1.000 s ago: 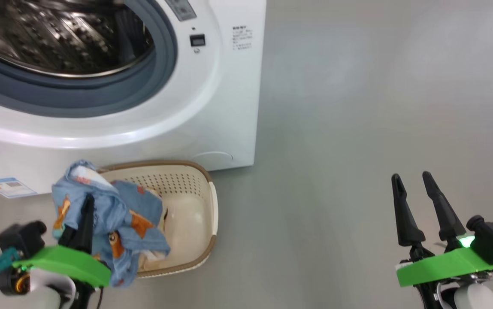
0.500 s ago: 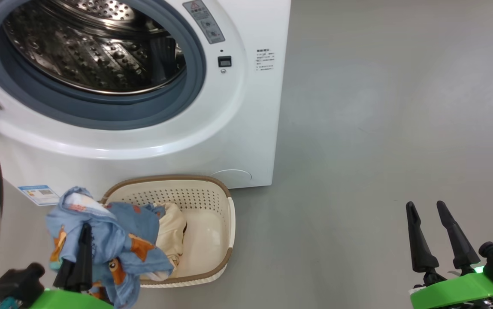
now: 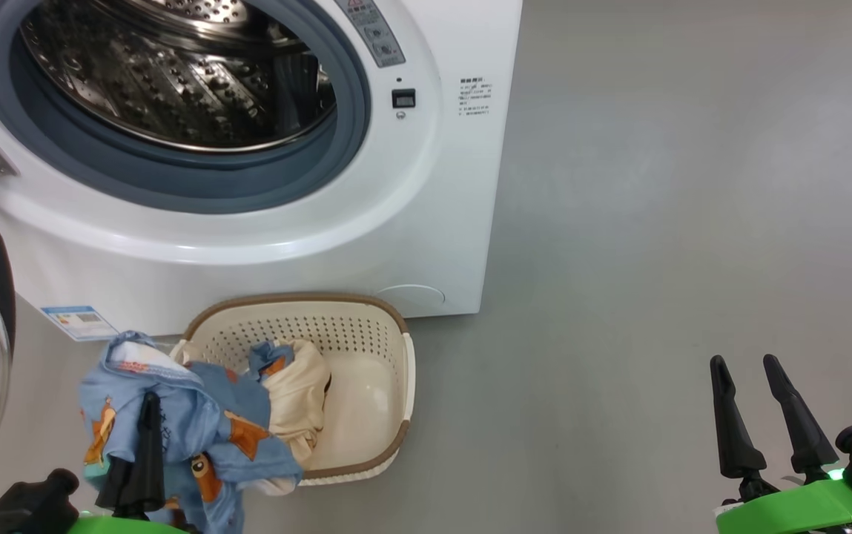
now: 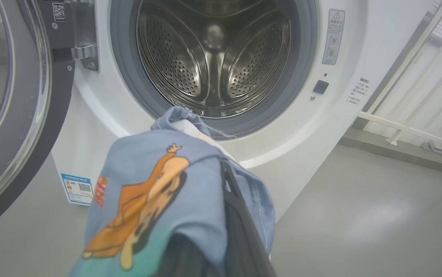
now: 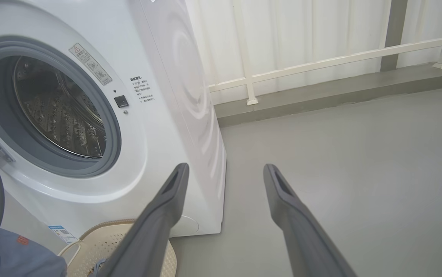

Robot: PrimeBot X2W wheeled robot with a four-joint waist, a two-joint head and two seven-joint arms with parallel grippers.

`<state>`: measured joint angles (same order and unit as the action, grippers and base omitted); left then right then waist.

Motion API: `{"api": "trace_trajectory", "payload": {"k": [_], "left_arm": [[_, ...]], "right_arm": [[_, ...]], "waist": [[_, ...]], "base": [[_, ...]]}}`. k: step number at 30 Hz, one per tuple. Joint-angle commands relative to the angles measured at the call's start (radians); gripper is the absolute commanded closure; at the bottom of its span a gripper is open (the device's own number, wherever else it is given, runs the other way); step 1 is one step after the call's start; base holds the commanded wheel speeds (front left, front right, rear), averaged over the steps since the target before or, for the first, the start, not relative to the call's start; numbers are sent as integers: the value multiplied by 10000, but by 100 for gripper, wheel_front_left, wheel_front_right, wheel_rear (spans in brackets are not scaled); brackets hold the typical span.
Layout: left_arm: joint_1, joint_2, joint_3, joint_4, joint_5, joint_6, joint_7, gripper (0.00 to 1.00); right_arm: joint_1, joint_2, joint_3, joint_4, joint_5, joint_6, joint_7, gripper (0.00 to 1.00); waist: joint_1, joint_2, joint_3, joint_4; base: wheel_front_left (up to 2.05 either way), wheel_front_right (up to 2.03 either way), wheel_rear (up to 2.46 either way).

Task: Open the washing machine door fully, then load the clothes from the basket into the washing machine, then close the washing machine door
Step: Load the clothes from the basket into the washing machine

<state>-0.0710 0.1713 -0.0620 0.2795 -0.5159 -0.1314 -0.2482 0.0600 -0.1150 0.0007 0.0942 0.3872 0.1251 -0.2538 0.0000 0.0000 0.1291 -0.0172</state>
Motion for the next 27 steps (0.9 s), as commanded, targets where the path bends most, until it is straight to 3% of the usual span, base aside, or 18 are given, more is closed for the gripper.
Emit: {"api": "trace_trajectory", "payload": {"k": [1,12,22,27], "left_arm": [[-180,240,320,-225,55,8,-135,100],[-1829,709,685,-361,72,8,-135,100],[-4835,1533,609,-70,315,8,-135,100],[-6601,2004,301,830,337,8,-135,100]], "right_arm": [[-154,-155,252,-288,102,56,-80,0],[-692,72,310,-383,44,56,-80,0],[-1495,189,491,-451,-23,56,-80,0],[-1944,300,624,-481,-48,56,-80,0]], "waist": [[0,0,171,-46],[0,0,1304,-312],[0,0,2534,-655],[0,0,3072,-964]], "base": [[0,0,0],[0,0,0],[0,0,0],[0,0,0]]}}
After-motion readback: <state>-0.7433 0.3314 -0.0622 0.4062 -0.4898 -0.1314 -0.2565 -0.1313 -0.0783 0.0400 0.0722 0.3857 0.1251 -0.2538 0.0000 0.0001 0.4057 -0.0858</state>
